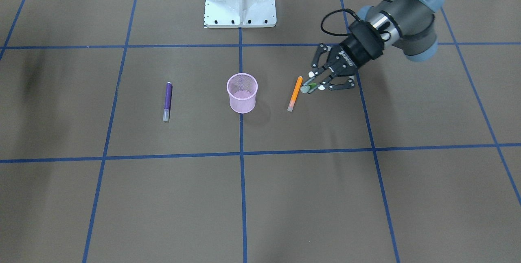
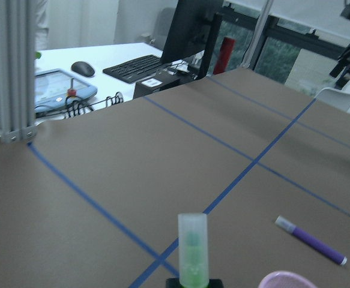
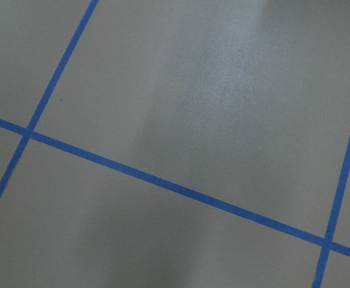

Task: Collect pens into pen holder
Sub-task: 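Lift the green marker with the left gripper and carry it over the cup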

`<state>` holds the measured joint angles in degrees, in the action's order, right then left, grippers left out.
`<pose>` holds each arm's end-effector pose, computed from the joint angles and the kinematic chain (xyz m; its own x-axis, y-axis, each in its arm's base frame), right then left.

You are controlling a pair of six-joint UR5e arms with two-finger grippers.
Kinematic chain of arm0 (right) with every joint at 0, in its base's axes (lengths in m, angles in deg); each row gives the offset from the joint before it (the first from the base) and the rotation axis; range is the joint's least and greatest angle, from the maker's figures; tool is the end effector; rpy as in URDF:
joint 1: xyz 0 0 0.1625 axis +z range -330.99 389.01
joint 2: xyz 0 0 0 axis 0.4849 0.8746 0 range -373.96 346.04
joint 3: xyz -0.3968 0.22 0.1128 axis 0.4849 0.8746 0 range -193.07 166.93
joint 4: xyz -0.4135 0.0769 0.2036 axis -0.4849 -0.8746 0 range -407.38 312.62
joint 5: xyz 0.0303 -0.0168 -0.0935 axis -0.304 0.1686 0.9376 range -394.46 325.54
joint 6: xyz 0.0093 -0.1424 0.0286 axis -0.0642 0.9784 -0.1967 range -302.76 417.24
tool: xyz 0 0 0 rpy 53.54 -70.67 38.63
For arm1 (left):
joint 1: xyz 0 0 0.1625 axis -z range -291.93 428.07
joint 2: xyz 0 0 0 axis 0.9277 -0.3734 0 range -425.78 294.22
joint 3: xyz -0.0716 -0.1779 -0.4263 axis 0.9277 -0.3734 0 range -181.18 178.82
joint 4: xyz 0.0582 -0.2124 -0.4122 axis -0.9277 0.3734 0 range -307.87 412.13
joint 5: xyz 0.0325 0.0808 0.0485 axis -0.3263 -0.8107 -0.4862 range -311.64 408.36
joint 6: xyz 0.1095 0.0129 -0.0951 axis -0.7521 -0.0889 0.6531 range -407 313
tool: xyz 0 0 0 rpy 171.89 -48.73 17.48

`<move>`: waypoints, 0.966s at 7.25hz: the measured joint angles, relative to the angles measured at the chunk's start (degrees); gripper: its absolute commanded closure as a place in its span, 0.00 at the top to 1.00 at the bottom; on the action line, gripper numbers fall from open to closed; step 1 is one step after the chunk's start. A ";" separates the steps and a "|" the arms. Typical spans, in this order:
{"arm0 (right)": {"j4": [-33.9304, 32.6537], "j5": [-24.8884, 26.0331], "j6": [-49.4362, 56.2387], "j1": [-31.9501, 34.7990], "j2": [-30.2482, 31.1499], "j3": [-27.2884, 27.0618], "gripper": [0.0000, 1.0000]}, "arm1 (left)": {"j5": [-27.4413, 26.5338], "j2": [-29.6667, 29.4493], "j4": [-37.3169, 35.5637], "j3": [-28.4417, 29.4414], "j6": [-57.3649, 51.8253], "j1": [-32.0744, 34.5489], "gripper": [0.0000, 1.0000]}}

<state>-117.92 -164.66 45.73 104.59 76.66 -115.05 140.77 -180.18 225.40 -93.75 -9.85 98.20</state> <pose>-0.1055 -0.5683 0.5862 0.6869 -0.3340 0.6455 0.0783 0.9170 0.3912 0.5368 -0.4585 0.2412 0.1917 0.8095 -0.5549 0.5207 0.3954 0.7567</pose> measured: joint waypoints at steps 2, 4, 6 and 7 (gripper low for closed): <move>-0.03 0.03 -0.06 0.00 -0.23 0.03 1.00 | -10.29 -4.95 6.11 6.06 -3.00 -7.10 0.00; -0.03 0.03 -0.07 0.00 -0.29 0.03 1.00 | -13.79 -6.84 9.58 10.35 -6.26 -9.20 0.00; -0.04 0.03 -0.06 0.00 -0.34 0.02 1.00 | -14.25 -7.10 10.06 11.91 -6.92 -9.44 0.63; -0.04 0.03 -0.08 0.00 -0.35 0.02 1.00 | -14.39 -7.19 10.06 12.24 -6.95 -9.46 0.99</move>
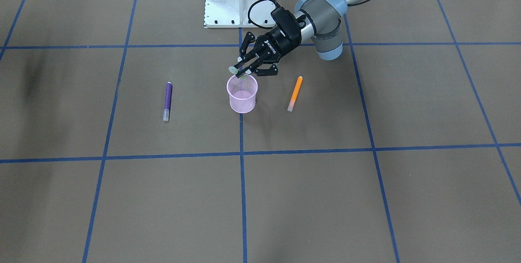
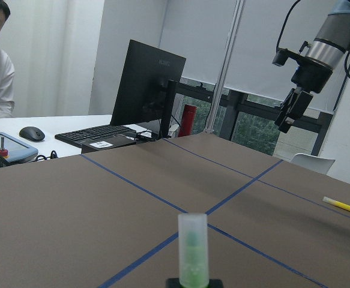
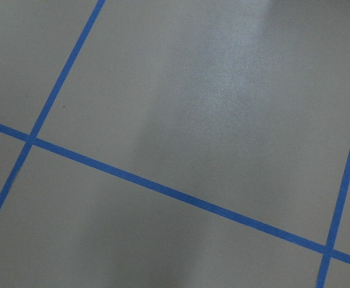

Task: Collect pens into pen holder
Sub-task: 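Open the left gripper to drop the green marker into the cup, then withdraw the left gripper while the right gripper moves down onto the purple marker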

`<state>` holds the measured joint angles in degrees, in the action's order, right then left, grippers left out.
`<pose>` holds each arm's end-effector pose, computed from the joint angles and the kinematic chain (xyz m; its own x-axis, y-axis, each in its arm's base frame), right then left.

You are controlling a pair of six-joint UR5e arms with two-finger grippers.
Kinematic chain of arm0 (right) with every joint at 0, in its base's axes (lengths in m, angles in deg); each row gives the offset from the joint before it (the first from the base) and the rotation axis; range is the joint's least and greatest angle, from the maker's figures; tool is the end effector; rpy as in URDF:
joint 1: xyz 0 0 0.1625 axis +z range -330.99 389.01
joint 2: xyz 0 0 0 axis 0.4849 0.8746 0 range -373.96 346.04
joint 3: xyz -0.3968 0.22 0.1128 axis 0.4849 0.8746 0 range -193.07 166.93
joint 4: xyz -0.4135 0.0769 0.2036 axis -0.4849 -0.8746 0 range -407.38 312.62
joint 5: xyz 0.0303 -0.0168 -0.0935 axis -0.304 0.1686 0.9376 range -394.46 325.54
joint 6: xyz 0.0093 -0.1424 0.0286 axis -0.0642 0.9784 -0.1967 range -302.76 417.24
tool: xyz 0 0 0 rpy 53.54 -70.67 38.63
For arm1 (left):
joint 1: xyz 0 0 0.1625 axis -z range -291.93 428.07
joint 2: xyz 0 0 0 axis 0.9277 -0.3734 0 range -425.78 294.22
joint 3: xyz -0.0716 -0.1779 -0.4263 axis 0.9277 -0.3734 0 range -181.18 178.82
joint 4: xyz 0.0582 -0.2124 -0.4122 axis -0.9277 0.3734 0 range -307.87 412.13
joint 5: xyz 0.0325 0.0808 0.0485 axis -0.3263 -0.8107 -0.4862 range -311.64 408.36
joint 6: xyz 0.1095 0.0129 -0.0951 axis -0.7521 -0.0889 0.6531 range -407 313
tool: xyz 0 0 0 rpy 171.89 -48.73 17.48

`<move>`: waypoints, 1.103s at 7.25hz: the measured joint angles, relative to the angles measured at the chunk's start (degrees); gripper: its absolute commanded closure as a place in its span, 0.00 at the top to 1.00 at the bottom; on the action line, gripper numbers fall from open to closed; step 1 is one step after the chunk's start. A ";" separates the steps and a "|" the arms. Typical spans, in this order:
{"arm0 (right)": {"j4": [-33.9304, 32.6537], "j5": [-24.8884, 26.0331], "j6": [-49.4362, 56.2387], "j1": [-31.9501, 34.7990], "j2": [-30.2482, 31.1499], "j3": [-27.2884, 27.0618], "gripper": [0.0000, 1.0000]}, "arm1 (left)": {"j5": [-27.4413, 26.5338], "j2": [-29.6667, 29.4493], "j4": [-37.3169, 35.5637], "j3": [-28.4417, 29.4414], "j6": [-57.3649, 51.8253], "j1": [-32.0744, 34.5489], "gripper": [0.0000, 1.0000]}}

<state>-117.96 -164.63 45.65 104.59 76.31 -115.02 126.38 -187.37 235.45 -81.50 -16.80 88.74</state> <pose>-0.1061 -0.5708 0.5831 0.6866 -0.3357 0.6450 0.0768 0.9156 0.3948 0.6411 -0.4165 0.2427 0.2496 0.8095 -0.5314 0.6067 0.2970 0.7374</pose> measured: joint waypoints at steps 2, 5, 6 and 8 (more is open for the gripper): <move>0.00 -0.02 -0.01 0.00 0.00 -0.05 1.00 | -0.20 -0.13 -0.06 0.29 0.09 -0.01 1.00; 0.00 -0.28 -0.40 0.00 -0.20 -0.35 1.00 | -0.10 -1.67 -3.31 -0.83 0.96 0.53 0.99; 0.00 -0.47 -1.33 -0.14 -0.62 -0.43 1.00 | 0.09 -1.91 -9.02 -3.21 1.22 1.48 0.99; 0.02 -1.13 -4.76 -1.54 -1.63 -1.16 1.00 | 2.37 -1.79 -27.50 -9.73 4.56 4.02 0.99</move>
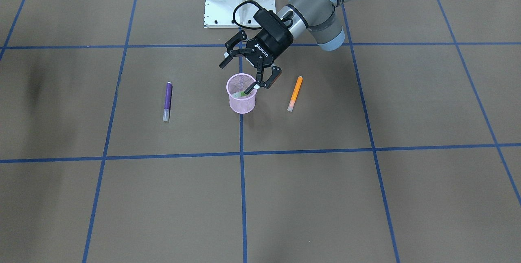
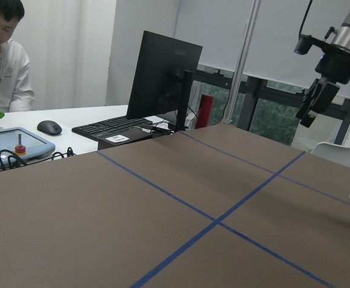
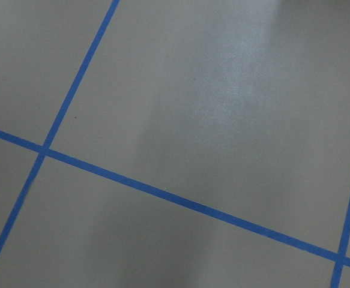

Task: Collect pens into pen holder
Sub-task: 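Withdraw the left gripper while the right gripper moves down onto the purple marker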

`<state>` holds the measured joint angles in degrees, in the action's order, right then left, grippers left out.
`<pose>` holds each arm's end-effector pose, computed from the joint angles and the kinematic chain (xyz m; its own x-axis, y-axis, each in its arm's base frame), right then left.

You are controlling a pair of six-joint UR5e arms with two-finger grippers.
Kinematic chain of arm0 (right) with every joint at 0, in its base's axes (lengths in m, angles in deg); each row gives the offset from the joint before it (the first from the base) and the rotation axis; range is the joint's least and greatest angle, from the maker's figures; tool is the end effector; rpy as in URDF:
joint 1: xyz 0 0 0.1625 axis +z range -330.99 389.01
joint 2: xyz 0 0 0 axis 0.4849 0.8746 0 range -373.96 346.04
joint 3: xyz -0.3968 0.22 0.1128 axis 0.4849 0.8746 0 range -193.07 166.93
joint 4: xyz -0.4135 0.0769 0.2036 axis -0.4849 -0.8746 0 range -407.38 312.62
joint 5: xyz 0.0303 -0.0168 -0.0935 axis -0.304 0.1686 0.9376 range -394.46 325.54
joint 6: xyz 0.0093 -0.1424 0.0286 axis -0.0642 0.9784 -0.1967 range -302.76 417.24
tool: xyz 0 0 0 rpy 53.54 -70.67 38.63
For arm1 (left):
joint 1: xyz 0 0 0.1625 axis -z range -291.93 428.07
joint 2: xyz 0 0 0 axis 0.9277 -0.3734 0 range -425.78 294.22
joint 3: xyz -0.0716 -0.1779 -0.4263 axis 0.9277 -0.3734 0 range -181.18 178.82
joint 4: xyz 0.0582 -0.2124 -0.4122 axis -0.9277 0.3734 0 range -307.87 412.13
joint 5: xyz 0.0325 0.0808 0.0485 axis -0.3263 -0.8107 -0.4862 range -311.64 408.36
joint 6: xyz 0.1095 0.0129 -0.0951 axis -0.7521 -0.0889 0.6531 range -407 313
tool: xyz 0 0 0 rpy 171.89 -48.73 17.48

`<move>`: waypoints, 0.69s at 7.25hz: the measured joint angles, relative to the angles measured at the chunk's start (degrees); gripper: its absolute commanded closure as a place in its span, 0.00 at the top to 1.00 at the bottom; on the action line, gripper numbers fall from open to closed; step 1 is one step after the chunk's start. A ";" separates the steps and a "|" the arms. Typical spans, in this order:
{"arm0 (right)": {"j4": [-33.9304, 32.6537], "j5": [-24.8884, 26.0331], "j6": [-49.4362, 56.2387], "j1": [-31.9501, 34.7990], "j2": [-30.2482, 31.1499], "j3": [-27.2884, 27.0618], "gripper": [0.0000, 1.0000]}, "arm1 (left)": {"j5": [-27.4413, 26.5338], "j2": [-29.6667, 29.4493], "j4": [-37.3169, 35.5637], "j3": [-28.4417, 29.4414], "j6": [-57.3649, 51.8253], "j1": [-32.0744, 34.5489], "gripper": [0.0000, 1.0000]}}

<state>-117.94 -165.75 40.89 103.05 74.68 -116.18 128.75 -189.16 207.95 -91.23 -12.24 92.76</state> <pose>-0.1260 -0.5761 0.5532 0.6603 -0.3130 0.6826 0.0440 0.9236 0.3809 0.6218 -0.4592 0.1846 0.3780 0.7178 -0.5847 0.4401 0.4164 0.7956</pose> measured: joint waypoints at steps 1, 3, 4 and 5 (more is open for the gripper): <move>0.04 -0.10 -3.00 -1.62 -0.67 -0.92 1.00 | 4.81 0.38 -8.76 -2.27 1.77 2.51 0.99; 0.05 0.36 -12.38 -6.66 -2.78 -3.28 1.00 | 20.66 1.25 -32.62 -8.94 4.55 10.77 0.99; 0.01 2.04 -17.44 -9.91 -3.68 -4.78 1.00 | 30.89 1.32 -46.26 -13.05 4.89 16.09 0.99; -0.05 5.34 -22.98 -14.07 -5.13 -5.96 1.00 | 39.25 1.81 -56.82 -16.76 4.71 21.06 0.99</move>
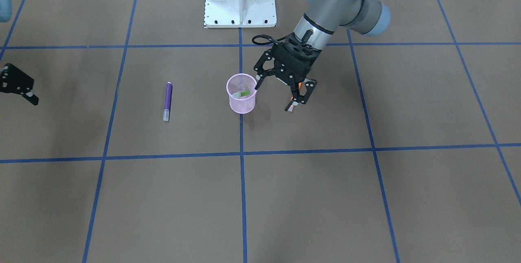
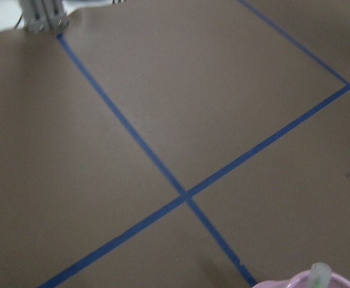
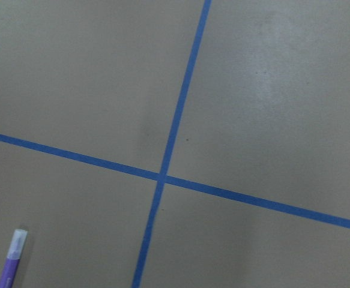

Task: Collect pens into pen holder
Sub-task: 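Withdraw the left gripper while the right gripper moves down onto the purple marker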

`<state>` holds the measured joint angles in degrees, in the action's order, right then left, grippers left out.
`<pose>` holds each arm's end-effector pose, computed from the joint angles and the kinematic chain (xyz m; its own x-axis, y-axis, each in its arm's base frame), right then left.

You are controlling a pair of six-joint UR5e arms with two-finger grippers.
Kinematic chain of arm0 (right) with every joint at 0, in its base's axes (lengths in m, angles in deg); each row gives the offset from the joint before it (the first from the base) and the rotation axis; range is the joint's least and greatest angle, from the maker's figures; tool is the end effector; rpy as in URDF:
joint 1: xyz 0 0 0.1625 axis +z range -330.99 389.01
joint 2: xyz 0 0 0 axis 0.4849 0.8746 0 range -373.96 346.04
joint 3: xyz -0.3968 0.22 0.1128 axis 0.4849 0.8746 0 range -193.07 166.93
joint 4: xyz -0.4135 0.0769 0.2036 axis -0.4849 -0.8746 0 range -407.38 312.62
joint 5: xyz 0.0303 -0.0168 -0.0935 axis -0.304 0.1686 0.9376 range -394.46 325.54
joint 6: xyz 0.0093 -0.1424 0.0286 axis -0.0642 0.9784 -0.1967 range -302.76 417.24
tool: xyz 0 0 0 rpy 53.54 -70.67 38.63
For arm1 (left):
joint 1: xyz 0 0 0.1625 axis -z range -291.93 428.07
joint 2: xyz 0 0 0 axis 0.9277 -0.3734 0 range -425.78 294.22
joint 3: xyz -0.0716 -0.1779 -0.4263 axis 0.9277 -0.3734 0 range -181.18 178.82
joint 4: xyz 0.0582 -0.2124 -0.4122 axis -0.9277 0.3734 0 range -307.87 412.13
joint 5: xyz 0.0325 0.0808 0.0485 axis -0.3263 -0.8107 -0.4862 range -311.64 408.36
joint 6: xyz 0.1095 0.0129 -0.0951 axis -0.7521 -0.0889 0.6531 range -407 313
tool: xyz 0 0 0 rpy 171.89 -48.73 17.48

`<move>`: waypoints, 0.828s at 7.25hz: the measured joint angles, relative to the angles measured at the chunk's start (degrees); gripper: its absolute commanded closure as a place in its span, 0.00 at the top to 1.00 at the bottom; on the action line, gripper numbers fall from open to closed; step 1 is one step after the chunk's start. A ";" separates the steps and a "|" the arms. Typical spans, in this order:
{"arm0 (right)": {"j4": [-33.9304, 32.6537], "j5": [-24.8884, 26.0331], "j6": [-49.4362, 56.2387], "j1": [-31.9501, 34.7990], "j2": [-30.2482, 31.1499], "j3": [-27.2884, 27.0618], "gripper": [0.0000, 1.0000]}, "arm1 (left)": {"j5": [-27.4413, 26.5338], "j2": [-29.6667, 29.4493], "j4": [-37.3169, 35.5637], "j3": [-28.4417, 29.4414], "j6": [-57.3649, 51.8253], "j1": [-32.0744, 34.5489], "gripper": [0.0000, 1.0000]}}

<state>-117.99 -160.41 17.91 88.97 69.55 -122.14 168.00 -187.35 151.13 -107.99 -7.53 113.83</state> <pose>-0.2643 -0.5526 0.4468 0.6060 -0.2026 0.7692 -0.0386 0.9584 0.2829 0.4463 -0.5460 0.2102 0.4953 0.4531 -0.7412 -0.0794 0.8732 0.4808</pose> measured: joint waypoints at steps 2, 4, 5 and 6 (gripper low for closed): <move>-0.61 10.01 -11.63 -10.96 -4.93 0.19 1.00 | 3.79 6.59 -7.47 -7.35 -0.41 3.83 1.00; -4.19 20.18 -18.52 -20.69 -9.44 2.01 0.99 | 3.49 10.19 -8.27 -10.59 -0.58 4.27 1.00; -7.07 23.09 -20.50 -23.87 -11.72 3.06 0.96 | 3.44 10.40 -8.29 -10.95 -0.55 4.27 1.00; -8.34 24.65 -22.68 -26.18 -13.55 4.69 0.87 | 3.41 10.33 -8.30 -11.12 -0.42 4.27 1.00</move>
<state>-126.33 -135.76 -4.77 62.79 55.99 -117.45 171.42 -177.02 142.83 -119.12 -7.95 118.10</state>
